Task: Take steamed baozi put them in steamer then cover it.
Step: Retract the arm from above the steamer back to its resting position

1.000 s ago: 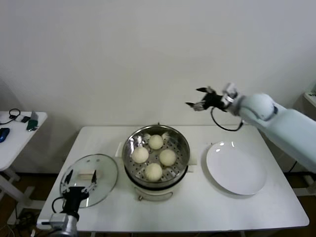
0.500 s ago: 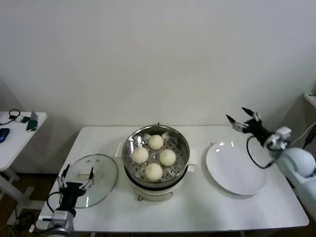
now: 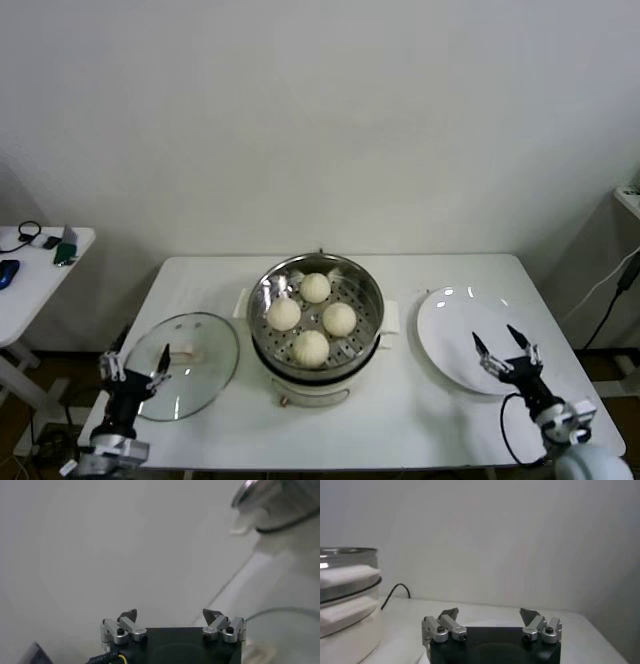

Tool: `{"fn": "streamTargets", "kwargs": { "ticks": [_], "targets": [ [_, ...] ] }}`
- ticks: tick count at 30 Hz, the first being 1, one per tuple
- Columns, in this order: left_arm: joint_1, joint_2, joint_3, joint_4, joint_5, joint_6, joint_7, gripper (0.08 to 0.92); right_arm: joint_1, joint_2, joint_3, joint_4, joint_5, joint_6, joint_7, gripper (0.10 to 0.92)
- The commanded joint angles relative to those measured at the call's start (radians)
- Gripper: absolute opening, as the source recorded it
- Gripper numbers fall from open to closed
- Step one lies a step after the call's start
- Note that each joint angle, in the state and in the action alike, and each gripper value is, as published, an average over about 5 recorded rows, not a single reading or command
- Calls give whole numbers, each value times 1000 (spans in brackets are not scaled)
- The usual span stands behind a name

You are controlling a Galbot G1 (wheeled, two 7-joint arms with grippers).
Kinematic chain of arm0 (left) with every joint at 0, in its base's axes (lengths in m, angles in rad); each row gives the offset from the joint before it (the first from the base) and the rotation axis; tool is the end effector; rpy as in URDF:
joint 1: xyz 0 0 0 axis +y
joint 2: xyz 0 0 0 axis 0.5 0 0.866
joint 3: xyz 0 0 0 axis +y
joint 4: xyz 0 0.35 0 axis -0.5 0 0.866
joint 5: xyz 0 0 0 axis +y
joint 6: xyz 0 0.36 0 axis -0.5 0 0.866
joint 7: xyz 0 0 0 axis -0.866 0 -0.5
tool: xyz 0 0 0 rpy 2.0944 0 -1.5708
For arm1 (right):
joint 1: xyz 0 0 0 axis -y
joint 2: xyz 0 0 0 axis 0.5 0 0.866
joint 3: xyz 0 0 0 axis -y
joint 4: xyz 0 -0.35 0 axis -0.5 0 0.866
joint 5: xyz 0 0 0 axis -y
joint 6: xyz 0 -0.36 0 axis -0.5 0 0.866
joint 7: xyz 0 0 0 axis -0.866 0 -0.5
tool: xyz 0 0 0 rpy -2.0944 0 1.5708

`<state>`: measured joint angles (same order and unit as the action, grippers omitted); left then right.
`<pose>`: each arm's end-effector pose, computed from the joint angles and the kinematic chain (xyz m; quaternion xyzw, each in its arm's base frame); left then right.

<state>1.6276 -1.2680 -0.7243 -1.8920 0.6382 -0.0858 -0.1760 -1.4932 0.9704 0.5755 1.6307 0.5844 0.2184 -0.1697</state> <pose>0.1673 0.1355 -0.3552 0.0441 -0.8756 -0.4797 0.0344 0.2114 -0.2010 -0.3898 0.0828 -0.9937 0.0035 0.0750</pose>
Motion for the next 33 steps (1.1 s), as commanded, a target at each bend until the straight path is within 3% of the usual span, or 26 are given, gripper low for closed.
{"fn": "streamTargets", "kwargs": {
  "ticks": [1, 12, 33],
  "targets": [
    [-20, -11, 21, 163, 573, 19, -232, 823, -134, 198, 30, 23, -118, 77, 33, 823],
    [-132, -76, 33, 333, 710, 47, -262, 823, -121, 235, 11, 28, -145, 76, 46, 823],
    [-256, -61, 48, 457, 719, 33, -239, 823, -140, 268, 17, 40, -155, 74, 51, 823]
  ]
}}
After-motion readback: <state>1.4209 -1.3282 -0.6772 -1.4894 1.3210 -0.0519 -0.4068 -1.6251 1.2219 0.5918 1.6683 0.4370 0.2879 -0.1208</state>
